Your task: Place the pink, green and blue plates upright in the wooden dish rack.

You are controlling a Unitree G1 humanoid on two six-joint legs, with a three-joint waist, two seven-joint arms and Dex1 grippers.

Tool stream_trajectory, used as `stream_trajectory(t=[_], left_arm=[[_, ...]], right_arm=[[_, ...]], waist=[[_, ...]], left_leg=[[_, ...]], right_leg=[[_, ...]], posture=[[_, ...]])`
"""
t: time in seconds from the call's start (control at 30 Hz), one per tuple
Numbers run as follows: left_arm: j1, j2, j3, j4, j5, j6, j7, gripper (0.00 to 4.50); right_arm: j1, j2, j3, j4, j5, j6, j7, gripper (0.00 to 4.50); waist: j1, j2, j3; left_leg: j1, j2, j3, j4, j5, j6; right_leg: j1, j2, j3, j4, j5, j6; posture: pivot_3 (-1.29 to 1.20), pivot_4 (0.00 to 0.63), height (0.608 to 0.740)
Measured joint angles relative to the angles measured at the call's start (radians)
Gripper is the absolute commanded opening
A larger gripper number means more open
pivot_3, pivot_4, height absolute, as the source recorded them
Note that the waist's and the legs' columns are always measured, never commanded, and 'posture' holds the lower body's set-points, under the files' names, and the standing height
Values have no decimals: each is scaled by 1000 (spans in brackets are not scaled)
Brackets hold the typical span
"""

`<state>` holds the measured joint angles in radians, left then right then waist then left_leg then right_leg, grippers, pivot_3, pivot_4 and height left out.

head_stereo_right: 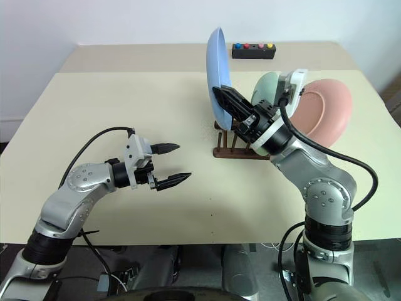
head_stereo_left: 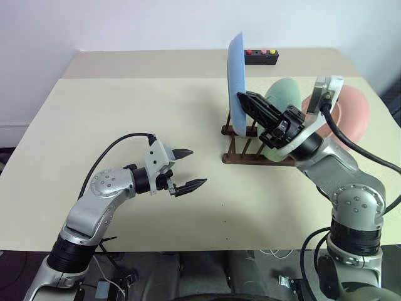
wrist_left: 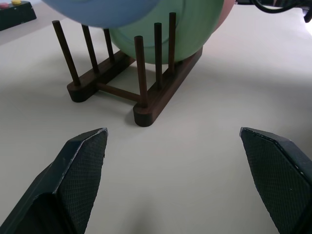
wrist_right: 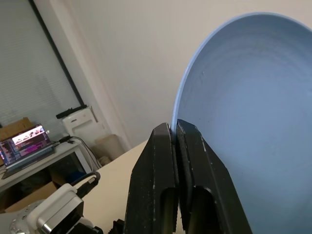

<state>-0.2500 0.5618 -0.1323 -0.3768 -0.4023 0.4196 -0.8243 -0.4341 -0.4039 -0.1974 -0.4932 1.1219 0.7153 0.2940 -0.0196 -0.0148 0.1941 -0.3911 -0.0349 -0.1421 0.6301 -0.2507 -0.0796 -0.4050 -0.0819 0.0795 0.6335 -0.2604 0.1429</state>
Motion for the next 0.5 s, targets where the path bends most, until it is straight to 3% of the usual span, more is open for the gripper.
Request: stream_trajectory(t=[0.5], left_arm=[[0, 0, 1, 0, 0, 0, 3, 4459]], right_arm=[[56, 9, -13, 19, 82, 0, -55, 0]], waist=[[0, 0, 0]], left_leg=[[0, 0, 0, 0, 0, 0]], right_leg=[[0, 0, 0, 0, 0, 0]], posture=[[0, 150, 740]])
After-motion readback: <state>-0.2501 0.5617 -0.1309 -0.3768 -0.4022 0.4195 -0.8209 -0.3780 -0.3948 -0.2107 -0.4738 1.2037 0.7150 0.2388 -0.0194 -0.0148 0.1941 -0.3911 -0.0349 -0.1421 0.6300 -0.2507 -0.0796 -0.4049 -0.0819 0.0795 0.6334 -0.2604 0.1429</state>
